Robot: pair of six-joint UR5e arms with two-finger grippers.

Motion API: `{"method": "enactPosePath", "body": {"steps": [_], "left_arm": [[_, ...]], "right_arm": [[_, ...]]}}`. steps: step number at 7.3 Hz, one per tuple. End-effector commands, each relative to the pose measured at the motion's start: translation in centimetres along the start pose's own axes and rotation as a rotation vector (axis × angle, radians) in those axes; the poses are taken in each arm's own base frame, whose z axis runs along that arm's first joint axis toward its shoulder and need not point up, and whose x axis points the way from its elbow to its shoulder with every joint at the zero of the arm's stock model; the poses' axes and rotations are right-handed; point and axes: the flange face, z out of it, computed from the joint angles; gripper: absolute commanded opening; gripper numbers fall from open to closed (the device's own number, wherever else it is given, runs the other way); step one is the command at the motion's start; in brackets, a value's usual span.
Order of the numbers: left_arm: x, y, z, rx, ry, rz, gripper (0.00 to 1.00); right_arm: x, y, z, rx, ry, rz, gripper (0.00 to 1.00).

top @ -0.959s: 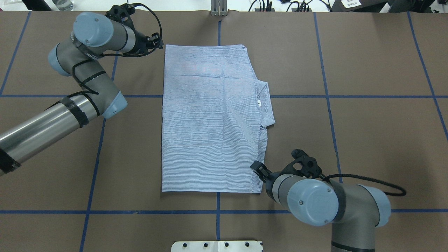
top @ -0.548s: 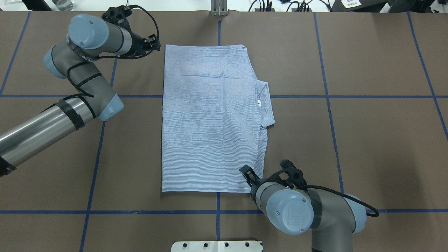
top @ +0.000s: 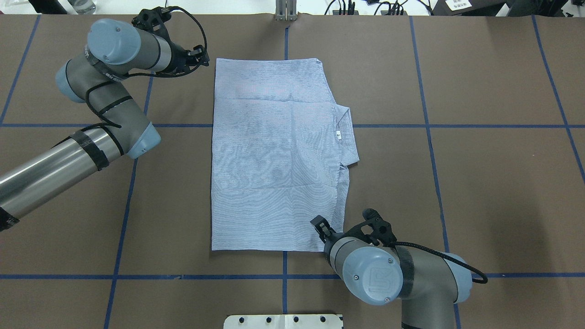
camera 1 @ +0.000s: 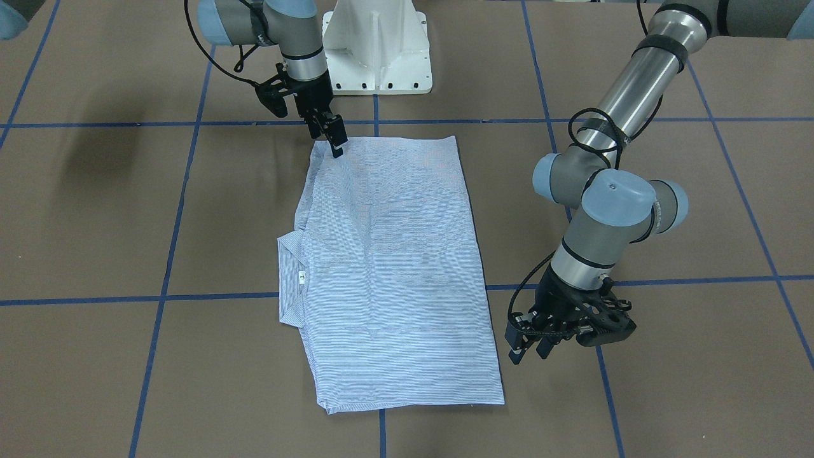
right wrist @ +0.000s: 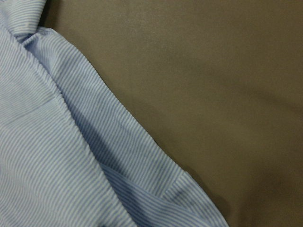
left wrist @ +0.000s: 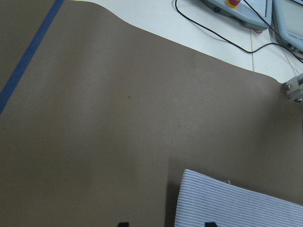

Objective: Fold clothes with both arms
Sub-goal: 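Move the right gripper to the shirt's near corner while the left gripper withdraws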

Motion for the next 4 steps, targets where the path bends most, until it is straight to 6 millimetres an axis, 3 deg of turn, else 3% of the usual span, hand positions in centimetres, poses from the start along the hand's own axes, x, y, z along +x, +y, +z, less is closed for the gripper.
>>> {"method": "enactPosePath", "body": {"steps": [1,2,3,4], "left_arm": [[-0.18,0.05,-0.04,0.000,-0.001,0.000,0.62],[-0.18,0.05,-0.04,0.000,-0.001,0.000,0.62],[-0.05,0.05,-0.14,0.000,0.002,-0.001,0.62],[0.01,0.06,-0.27,0.001,0.005,-0.002,0.62]], "right_arm": [[-0.25,-0.44,0.26,0.009,-0.001,0.005,0.73],[-0.90,-0.37,-0.19,0.004,-0.010,0.012,0.28],[-0.88,-0.35,-0.19,0.002,-0.007,0.011,0.00],[-0.80,-0.43,-0.12,0.005,-0.004,0.010,0.00]]}}
